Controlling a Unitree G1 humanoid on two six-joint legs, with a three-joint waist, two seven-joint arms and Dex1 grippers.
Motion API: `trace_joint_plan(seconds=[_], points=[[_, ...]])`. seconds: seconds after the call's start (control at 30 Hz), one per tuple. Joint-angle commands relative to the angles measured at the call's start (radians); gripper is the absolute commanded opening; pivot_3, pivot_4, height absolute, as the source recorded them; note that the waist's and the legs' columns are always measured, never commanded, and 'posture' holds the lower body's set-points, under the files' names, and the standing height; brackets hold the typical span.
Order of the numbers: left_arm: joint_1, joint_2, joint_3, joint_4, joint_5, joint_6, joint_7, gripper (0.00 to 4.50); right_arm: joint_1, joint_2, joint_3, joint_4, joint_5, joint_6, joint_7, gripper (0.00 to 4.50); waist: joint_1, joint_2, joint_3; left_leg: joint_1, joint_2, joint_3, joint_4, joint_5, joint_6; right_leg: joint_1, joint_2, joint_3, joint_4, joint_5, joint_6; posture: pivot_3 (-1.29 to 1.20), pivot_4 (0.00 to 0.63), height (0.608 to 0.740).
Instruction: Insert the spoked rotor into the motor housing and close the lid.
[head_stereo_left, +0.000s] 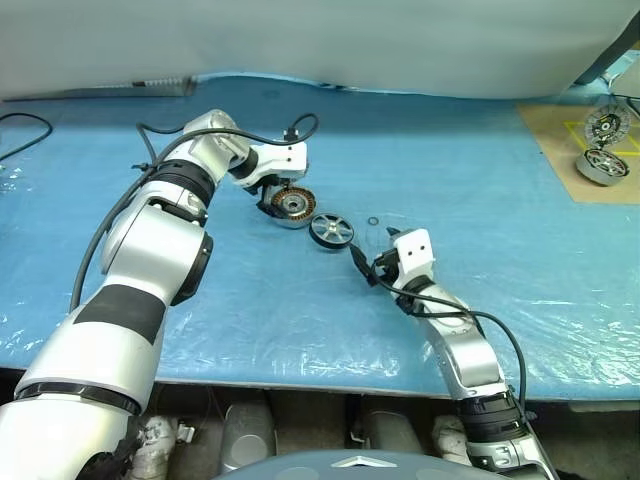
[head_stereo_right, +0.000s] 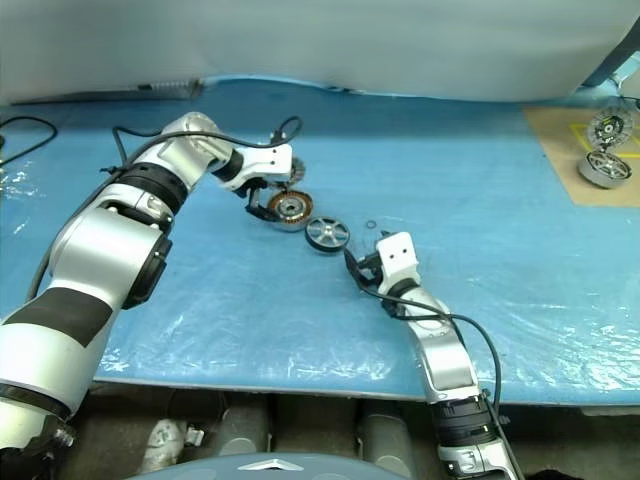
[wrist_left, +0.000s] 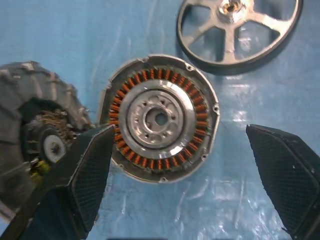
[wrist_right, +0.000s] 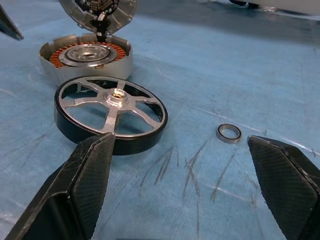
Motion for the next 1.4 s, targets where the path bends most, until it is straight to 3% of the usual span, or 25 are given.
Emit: trace_joint_plan(seconds=[0.03, 0.6, 1.4], points=[[-0.056, -0.016, -0.032, -0.004, 0.039, 0.049, 0.009, 4.45, 0.000, -0.025, -0.004, -0.037, 0.015, 0.001, 0.039, 4.50, 0.001, -0.001, 0.002, 0.000, 0.000, 0.000, 0.000, 0.000, 0.000, 0.000, 0.000, 0.000, 0.000, 0.000, 0.000, 0.00, 0.150, 0.740], [-0.070, -0.107, -0.092, 0.003, 0.114, 0.134, 0.026, 4.45, 0.058, -0.038, 0.002, -0.103, 0.010, 0.020, 0.052, 4.50, 0.001, -0.001, 0.006, -0.001, 0.000, 0.000, 0.001, 0.000, 0.000, 0.000, 0.000, 0.000, 0.000, 0.000, 0.000, 0.00, 0.150, 0.740], [-0.014, -0.123, -0.140, 0.008, 0.163, 0.163, 0.037, 4.45, 0.081, -0.052, 0.001, -0.138, 0.010, 0.043, 0.050, 4.50, 0.002, -0.001, 0.007, -0.001, 0.000, 0.000, 0.001, 0.000, 0.000, 0.000, 0.000, 0.000, -0.001, 0.000, 0.000, 0.00, 0.150, 0.740]])
